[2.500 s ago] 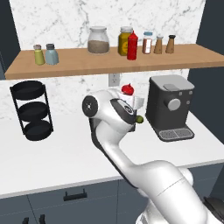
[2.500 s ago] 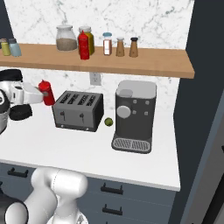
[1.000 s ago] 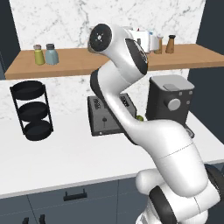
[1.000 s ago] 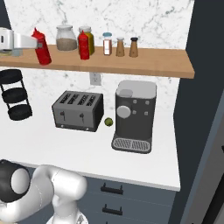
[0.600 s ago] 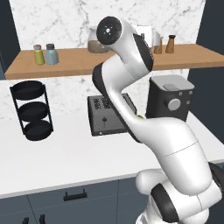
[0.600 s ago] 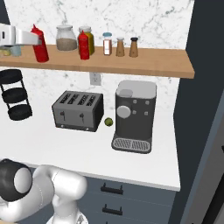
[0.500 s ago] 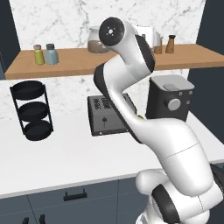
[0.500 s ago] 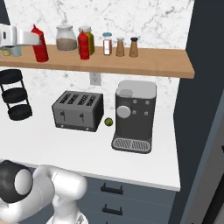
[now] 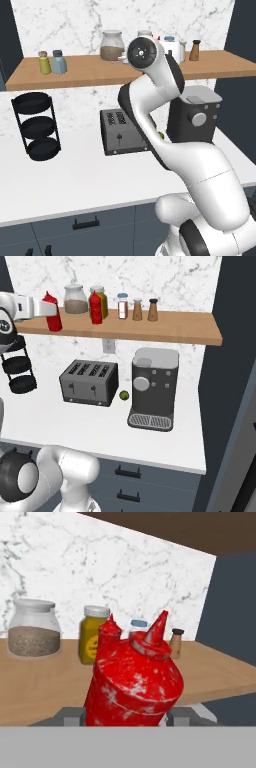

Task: Put the shaker and condiment bottle from the counter next to their counterparts in the cabinet.

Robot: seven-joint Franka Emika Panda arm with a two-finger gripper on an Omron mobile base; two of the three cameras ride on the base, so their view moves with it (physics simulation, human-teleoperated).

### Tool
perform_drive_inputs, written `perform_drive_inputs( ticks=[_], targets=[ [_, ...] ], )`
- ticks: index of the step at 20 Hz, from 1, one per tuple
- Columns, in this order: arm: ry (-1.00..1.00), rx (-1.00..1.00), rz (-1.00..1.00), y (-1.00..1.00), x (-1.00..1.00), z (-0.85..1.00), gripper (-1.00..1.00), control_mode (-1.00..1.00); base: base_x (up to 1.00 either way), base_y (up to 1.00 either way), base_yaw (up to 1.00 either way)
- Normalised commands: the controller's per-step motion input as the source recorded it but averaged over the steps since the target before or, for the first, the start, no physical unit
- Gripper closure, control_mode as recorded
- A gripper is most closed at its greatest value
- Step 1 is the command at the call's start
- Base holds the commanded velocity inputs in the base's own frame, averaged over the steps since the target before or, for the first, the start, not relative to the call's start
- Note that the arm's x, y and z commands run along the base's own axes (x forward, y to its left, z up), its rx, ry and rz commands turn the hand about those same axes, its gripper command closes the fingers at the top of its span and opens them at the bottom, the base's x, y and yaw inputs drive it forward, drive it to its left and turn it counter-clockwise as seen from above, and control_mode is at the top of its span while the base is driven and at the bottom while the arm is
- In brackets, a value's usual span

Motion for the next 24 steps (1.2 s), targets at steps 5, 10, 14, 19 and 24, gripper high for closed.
perform_drive_inputs(
  ticks=[5, 10, 14, 19, 24],
  targets=[
    [0.0, 0.0, 0.0, -0.01, 0.39, -0.06, 1.0, -1.0, 0.0, 0.0, 0.0],
    [0.0, 0.0, 0.0, 0.0, 0.41, -0.04, 1.0, -1.0, 0.0, 0.0, 0.0],
    [0.0, 0.0, 0.0, 0.0, 0.44, -0.14, 1.0, -1.0, 0.0, 0.0, 0.0],
    [0.04, 0.0, 0.0, 0.08, 0.48, -0.19, 1.0, -1.0, 0.0, 0.0, 0.0],
    [0.05, 0.0, 0.0, 0.17, 0.55, -0.17, 1.0, -1.0, 0.0, 0.0, 0.0]
  ],
)
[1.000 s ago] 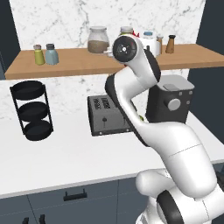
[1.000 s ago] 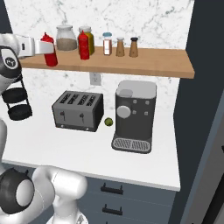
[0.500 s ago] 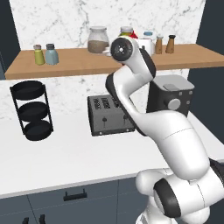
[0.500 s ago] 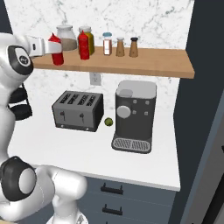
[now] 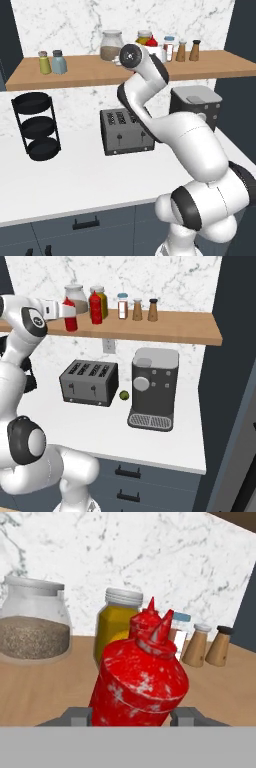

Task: Put the shaker and condiment bottle from the counter next to their counterparts in the cabinet.

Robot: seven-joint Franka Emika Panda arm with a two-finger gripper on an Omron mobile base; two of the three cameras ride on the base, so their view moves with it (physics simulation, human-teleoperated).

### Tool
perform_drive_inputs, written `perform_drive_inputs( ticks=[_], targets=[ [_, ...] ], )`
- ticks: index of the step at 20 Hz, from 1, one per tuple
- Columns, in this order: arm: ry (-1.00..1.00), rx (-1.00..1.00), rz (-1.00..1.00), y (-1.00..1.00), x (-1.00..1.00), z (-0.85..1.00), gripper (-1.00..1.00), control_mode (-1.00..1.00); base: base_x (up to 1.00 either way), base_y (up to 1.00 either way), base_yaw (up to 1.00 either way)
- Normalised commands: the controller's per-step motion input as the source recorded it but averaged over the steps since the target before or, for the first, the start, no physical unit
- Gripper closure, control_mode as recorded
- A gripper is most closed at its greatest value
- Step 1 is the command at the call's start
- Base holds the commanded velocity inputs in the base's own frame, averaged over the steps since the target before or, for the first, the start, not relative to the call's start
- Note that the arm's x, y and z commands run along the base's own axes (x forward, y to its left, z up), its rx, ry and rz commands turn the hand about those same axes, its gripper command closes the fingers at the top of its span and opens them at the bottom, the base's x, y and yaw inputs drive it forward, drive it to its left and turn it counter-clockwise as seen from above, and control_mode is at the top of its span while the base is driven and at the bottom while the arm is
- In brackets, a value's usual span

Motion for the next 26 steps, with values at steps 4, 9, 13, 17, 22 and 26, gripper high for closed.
perform_drive_inputs(
  ticks=[4, 9, 13, 17, 22, 26],
  targets=[
    [0.0, 0.0, 0.0, 0.01, 0.41, 0.0, 1.0, -1.0, 0.0, 0.0, 0.0],
    [0.0, 0.0, 0.0, 0.0, 0.29, 0.0, 1.0, -1.0, 0.0, 0.0, 0.0],
    [0.0, 0.0, 0.01, 0.0, 0.29, -0.18, 1.0, -1.0, 0.0, 0.0, 0.0],
    [0.0, -0.03, 0.02, 0.0, 0.22, -0.24, 1.0, -1.0, 0.0, 0.0, 0.0],
    [0.0, -0.05, 0.01, 0.0, 0.22, -0.21, 1.0, -1.0, 0.0, 0.0, 0.0],
    [0.0, -0.01, 0.0, 0.0, 0.21, -0.1, 1.0, -1.0, 0.0, 0.0, 0.0]
  ],
)
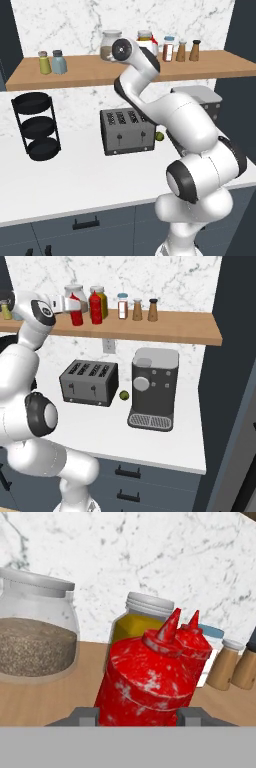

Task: Put the shaker and condiment bottle from the counter next to their counterparts in the cabinet.

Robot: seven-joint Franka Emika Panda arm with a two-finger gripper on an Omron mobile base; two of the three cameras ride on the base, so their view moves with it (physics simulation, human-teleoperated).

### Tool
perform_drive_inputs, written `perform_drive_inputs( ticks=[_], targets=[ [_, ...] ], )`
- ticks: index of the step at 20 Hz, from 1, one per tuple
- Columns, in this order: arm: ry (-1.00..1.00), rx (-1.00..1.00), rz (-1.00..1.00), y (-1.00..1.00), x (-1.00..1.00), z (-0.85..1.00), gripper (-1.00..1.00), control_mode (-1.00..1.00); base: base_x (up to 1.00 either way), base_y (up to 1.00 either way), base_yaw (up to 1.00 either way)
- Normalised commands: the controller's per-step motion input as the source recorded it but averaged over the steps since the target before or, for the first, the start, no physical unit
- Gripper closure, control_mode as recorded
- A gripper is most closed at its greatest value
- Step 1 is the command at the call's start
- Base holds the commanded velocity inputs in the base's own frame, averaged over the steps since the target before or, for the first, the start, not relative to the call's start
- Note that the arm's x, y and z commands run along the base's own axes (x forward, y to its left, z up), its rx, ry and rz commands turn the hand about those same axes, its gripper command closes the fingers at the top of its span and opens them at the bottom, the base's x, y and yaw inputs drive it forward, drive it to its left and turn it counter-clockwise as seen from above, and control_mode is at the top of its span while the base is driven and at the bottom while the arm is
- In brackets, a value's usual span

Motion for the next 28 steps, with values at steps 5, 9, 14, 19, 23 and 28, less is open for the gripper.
perform_drive_inputs(
  ticks=[5, 9, 14, 19, 23, 28],
  targets=[
    [0.0, 0.0, 0.0, -0.04, 0.13, -0.02, 1.0, -1.0, 0.0, 0.0, 0.0],
    [0.0, 0.0, 0.0, -0.02, 0.07, -0.06, 1.0, -1.0, 0.0, 0.0, 0.0],
    [0.0, -0.02, 0.0, -0.01, 0.1, -0.12, 1.0, -1.0, 0.0, 0.0, 0.0],
    [0.0, -0.01, 0.0, -0.02, 0.16, -0.11, 1.0, -1.0, 0.0, 0.0, 0.0],
    [-0.01, 0.0, 0.0, -0.12, 0.25, -0.08, 1.0, -1.0, 0.0, 0.0, 0.0],
    [-0.02, 0.0, 0.0, -0.14, 0.19, -0.07, 1.0, -1.0, 0.0, 0.0, 0.0]
  ],
)
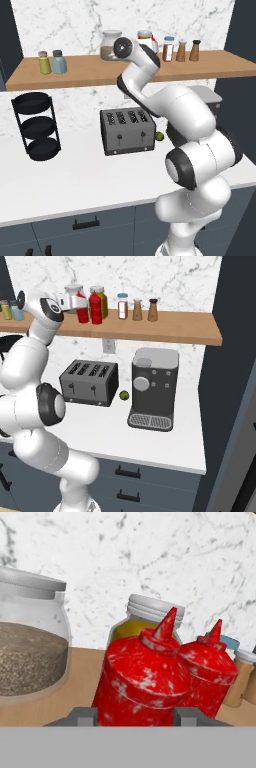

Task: Put the shaker and condiment bottle from the counter next to their counterparts in the cabinet.

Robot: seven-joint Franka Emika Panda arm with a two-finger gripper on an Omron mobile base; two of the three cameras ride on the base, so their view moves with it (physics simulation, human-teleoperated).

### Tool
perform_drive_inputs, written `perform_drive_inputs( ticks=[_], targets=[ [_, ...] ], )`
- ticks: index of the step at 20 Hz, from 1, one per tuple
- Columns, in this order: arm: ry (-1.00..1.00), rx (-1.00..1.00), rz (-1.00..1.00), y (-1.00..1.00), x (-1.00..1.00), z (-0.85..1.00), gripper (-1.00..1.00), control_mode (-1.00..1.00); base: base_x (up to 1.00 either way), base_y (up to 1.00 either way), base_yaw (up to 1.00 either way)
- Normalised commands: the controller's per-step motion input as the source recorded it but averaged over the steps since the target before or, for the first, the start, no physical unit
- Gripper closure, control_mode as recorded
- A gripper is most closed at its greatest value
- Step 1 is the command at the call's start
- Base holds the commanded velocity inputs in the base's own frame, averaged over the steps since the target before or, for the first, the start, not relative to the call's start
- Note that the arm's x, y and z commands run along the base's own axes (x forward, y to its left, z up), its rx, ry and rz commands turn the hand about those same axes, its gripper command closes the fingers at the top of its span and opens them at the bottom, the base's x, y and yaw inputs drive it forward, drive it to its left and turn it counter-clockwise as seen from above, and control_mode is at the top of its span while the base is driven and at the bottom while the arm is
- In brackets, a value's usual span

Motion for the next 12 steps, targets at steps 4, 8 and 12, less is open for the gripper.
perform_drive_inputs(
  ticks=[4, 8, 12],
  targets=[
    [0.0, 0.0, 0.0, -0.07, 0.18, -0.13, 1.0, -1.0, 0.0, 0.0, 0.0],
    [0.0, -0.01, 0.0, 0.0, 0.11, -0.23, -1.0, -1.0, 0.0, 0.0, 0.0],
    [0.0, 0.0, 0.0, 0.0, 0.02, -0.25, -1.0, -1.0, 0.0, 0.0, 0.0]
  ],
)
